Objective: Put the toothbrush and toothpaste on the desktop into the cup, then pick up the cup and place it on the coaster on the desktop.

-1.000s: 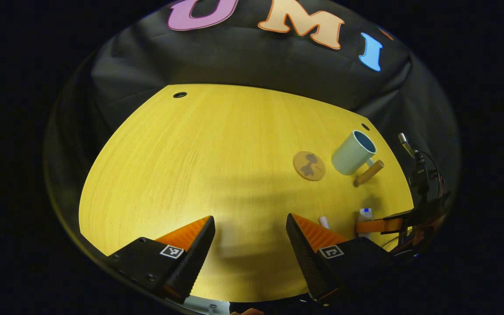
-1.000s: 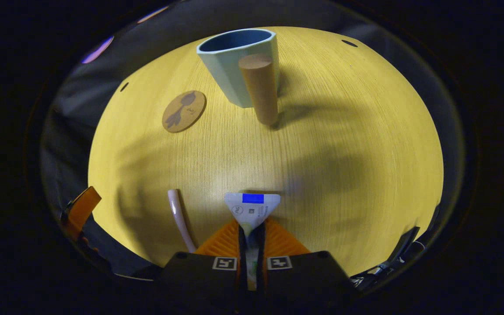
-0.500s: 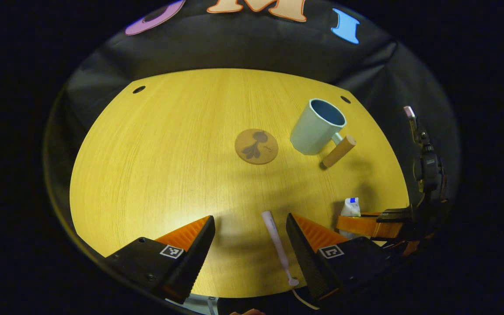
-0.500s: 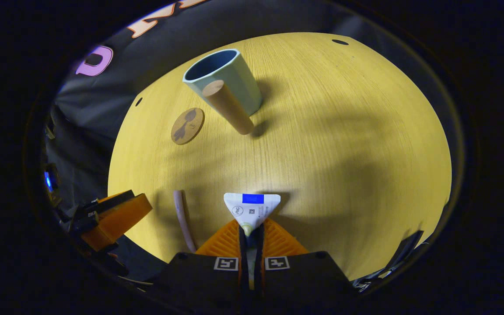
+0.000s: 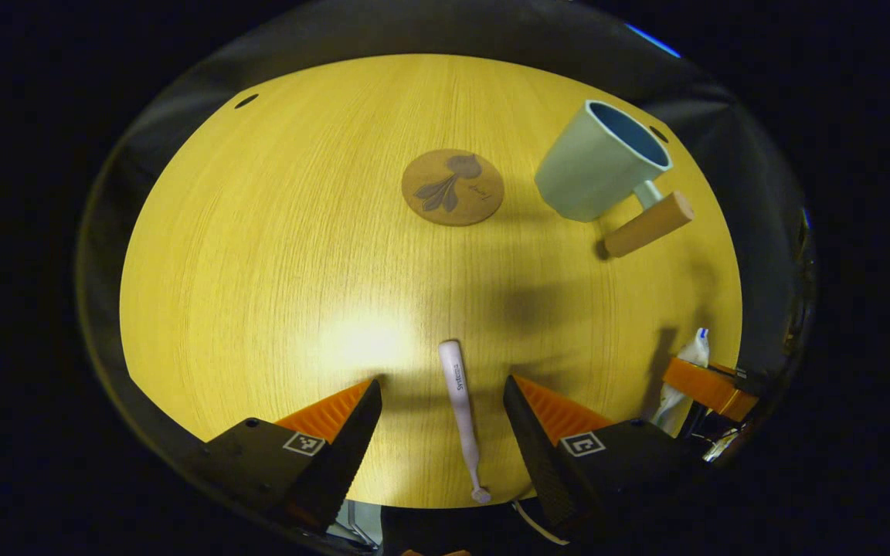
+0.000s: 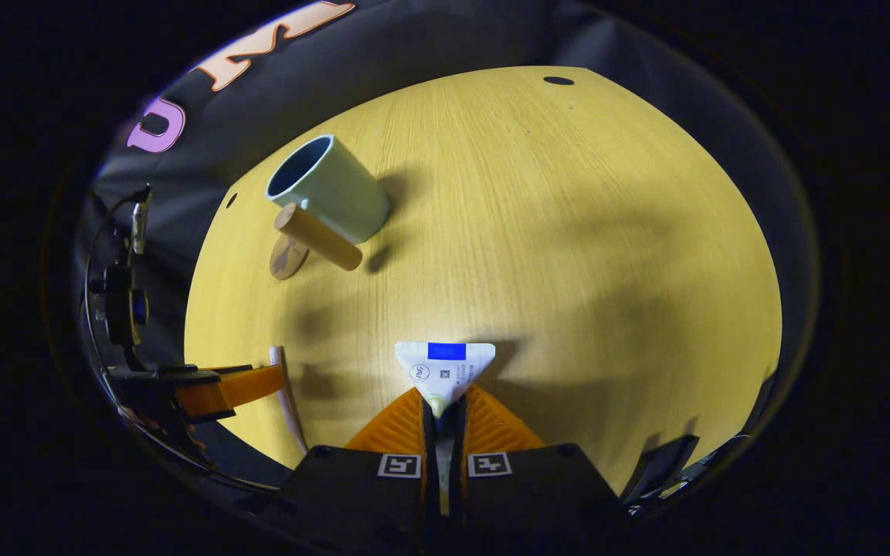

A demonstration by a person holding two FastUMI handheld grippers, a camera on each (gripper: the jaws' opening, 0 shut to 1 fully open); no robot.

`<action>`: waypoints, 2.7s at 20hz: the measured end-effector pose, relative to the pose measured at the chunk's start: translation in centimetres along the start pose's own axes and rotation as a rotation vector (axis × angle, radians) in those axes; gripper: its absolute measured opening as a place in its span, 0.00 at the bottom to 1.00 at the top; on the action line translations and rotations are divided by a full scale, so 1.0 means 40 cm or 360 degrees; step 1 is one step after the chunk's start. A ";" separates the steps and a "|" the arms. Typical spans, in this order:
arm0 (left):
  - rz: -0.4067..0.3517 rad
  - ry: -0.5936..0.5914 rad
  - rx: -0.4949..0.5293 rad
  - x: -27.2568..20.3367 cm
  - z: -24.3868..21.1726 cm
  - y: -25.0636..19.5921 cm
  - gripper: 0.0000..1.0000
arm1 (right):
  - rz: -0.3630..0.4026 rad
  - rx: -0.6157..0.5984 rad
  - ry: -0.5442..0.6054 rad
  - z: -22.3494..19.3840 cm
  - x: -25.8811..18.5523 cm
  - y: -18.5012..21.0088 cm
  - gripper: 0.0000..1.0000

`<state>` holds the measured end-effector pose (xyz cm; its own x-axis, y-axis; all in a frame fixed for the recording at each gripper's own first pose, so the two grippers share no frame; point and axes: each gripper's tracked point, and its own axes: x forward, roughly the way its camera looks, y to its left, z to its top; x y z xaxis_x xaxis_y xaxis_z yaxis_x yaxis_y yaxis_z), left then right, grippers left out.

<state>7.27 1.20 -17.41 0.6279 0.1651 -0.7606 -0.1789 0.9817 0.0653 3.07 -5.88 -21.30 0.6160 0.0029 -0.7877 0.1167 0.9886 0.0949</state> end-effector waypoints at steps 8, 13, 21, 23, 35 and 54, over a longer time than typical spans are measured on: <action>0.0082 0.0106 -0.0029 0.027 -0.009 -0.009 0.70 | 0.0023 -0.0023 -0.0017 0.024 -0.011 -0.033 0.07; 0.0135 0.0108 -0.0017 0.026 0.000 0.010 0.25 | 0.0030 -0.0031 -0.0016 0.024 -0.012 -0.034 0.07; 0.0124 0.0127 -0.0015 0.024 0.001 0.012 0.04 | 0.0041 -0.0014 -0.0092 0.044 -0.040 -0.026 0.07; 0.0110 0.0114 -0.0007 0.023 -0.003 0.013 0.01 | 0.0054 -0.0005 -0.0127 0.058 -0.050 -0.018 0.07; -0.0049 -0.0236 -0.0065 -0.029 0.071 0.032 0.00 | 0.0045 0.0106 -0.0752 0.285 -0.180 0.033 0.07; -0.0483 -0.1422 0.0339 -0.322 0.548 0.011 0.00 | 0.0453 -0.0054 -0.1503 0.613 -0.266 0.411 0.07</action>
<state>15.70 1.60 6.57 0.9849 -0.1734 0.0018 0.1717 0.9766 0.1298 17.51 6.65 3.57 0.9883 0.1345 0.0725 -0.1455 0.9735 0.1765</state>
